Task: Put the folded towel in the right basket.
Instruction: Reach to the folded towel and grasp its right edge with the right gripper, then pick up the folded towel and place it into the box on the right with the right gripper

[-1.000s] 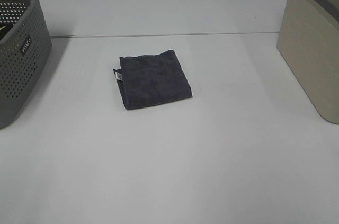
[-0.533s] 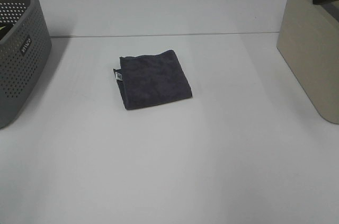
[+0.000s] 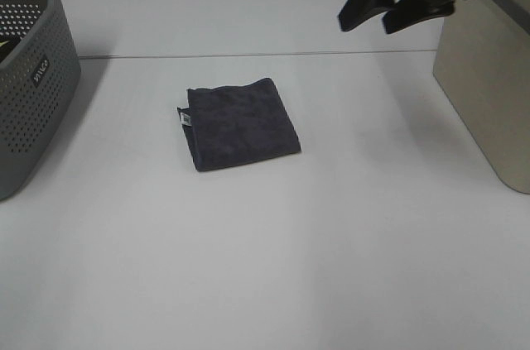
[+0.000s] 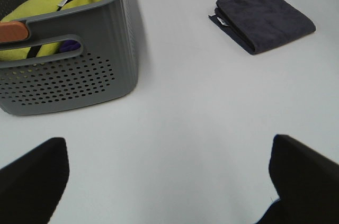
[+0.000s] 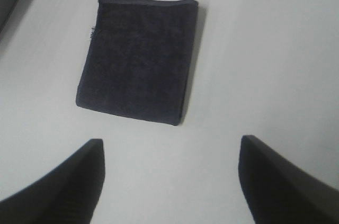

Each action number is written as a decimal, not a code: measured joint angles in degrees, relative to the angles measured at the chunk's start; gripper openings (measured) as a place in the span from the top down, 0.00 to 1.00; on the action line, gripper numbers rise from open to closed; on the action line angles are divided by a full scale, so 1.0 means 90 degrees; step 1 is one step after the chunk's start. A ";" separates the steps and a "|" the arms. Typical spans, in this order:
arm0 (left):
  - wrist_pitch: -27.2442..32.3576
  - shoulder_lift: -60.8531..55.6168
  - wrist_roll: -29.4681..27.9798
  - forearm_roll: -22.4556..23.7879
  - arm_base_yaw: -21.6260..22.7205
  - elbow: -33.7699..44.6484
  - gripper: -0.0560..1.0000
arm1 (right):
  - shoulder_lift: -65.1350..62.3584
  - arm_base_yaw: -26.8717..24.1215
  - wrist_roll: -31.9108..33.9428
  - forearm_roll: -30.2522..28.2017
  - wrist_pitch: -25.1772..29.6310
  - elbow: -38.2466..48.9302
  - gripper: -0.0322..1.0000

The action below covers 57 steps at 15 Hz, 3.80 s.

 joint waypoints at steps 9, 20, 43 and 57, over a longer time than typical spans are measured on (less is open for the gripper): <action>0.0000 0.0000 0.0000 0.0000 0.0000 0.0000 0.02 | 0.3845 0.0191 0.0891 0.0274 0.1757 -0.3731 0.31; 0.0000 0.0000 0.0000 0.0000 0.0000 0.0000 0.02 | 0.5787 0.0191 0.1076 0.0974 0.2559 -0.5717 0.35; 0.0000 0.0000 0.0000 0.0000 0.0000 0.0000 0.02 | 0.3470 0.0191 0.1184 -0.0325 0.2617 -0.6678 0.93; 0.0000 0.0000 0.0000 0.0000 0.0000 0.0000 0.02 | 0.0751 -0.2782 0.1642 -0.1846 0.2629 -0.4730 0.93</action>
